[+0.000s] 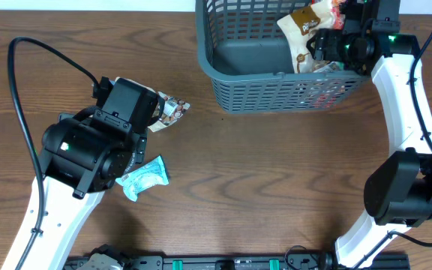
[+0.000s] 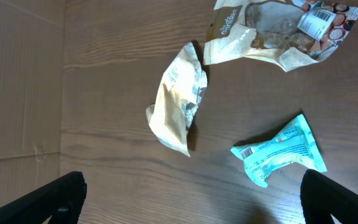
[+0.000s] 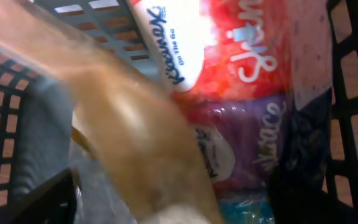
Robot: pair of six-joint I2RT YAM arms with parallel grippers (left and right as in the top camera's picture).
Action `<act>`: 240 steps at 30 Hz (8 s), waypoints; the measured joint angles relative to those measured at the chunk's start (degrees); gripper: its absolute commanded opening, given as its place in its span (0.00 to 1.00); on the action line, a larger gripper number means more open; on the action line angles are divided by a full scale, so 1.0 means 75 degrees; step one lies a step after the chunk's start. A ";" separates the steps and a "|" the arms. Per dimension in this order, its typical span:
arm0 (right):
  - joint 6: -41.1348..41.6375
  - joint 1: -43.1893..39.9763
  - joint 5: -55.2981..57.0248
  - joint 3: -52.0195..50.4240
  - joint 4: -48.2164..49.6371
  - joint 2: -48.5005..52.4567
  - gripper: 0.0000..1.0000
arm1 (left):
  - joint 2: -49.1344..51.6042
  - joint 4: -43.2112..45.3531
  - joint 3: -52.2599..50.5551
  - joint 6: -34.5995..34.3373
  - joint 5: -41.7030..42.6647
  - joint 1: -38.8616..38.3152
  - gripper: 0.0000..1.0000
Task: Pack container
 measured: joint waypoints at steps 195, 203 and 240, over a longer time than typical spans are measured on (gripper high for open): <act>0.0749 -0.5120 0.2200 0.1920 -0.4319 0.0035 0.99 | 0.6624 0.4412 0.0000 -0.9011 0.4130 0.3002 0.99; 0.0749 -0.5120 0.2200 0.1920 -0.4319 0.0035 0.99 | 0.6697 0.4564 -0.0020 -0.9014 0.4062 0.3002 0.99; 0.0749 -0.5120 0.2200 0.1920 -0.4226 0.0035 0.99 | 0.3550 0.4345 -0.0169 -0.6697 0.3946 0.2334 0.06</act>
